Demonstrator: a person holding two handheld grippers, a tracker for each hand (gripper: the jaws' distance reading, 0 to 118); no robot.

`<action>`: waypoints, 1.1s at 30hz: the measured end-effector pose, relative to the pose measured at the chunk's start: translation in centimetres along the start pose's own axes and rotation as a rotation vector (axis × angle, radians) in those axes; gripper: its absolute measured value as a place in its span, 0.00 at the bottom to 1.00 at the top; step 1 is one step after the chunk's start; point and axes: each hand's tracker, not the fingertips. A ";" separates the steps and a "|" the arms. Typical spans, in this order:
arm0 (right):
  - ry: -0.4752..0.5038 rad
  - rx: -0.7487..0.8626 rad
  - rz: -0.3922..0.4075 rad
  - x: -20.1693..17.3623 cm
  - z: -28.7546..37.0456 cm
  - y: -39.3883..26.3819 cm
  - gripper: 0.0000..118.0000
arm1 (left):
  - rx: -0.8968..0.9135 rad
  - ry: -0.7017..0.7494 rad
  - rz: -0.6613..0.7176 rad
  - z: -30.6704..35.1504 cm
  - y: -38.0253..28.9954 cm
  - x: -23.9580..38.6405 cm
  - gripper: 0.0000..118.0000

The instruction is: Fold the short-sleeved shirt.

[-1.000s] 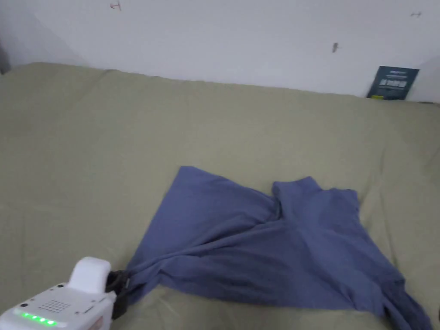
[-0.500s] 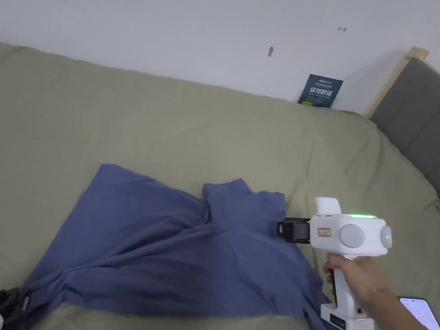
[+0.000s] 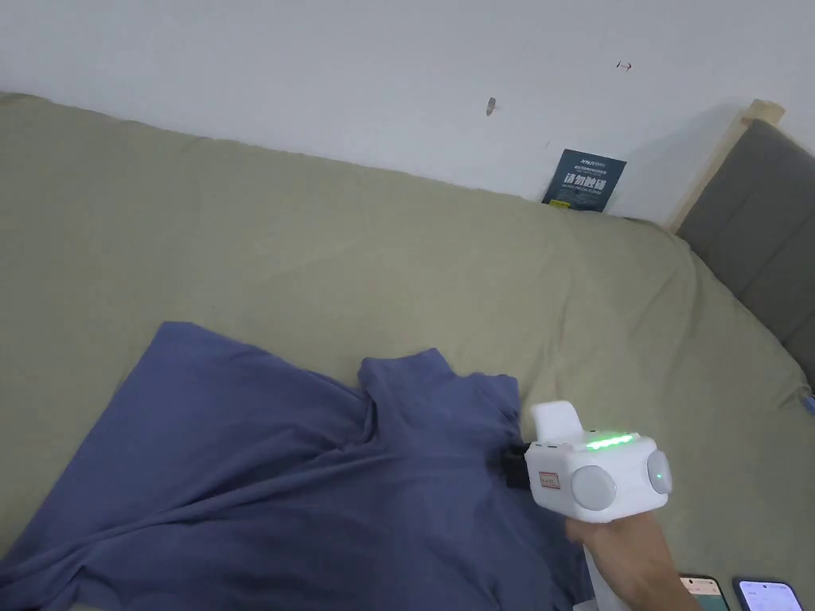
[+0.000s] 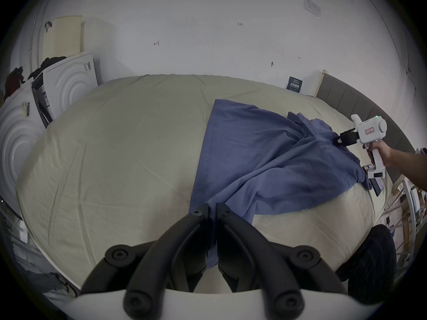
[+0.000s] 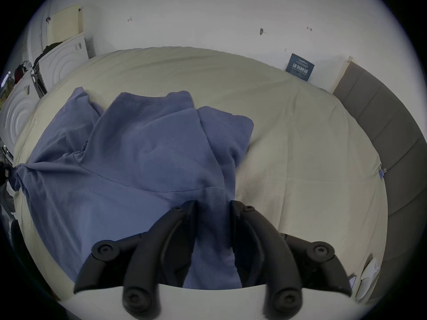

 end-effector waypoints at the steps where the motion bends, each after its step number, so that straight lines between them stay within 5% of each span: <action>1: 0.001 0.005 0.000 0.1 0.0 0.0 0.25 | -0.002 0.003 -0.004 0.1 0.1 0.3 0.06; 6: -0.005 0.047 0.000 -0.1 1.5 -0.4 0.21 | -0.004 0.003 -0.001 0.0 0.0 0.6 0.06; 9: 0.024 0.075 -0.002 0.1 2.2 -0.5 0.02 | -0.006 -0.020 0.004 -0.2 0.2 0.8 0.06; 20: 0.171 0.158 -0.066 0.2 8.3 2.6 0.00 | 0.019 -0.059 0.063 -2.0 3.4 0.6 0.03; 30: 0.280 0.327 -0.153 1.5 19.7 9.9 0.00 | 0.253 -0.095 0.101 3.9 15.2 -0.5 0.02; 33: 0.247 0.414 -0.120 1.7 24.2 13.1 0.00 | 0.320 -0.108 0.108 5.7 19.5 -0.6 0.02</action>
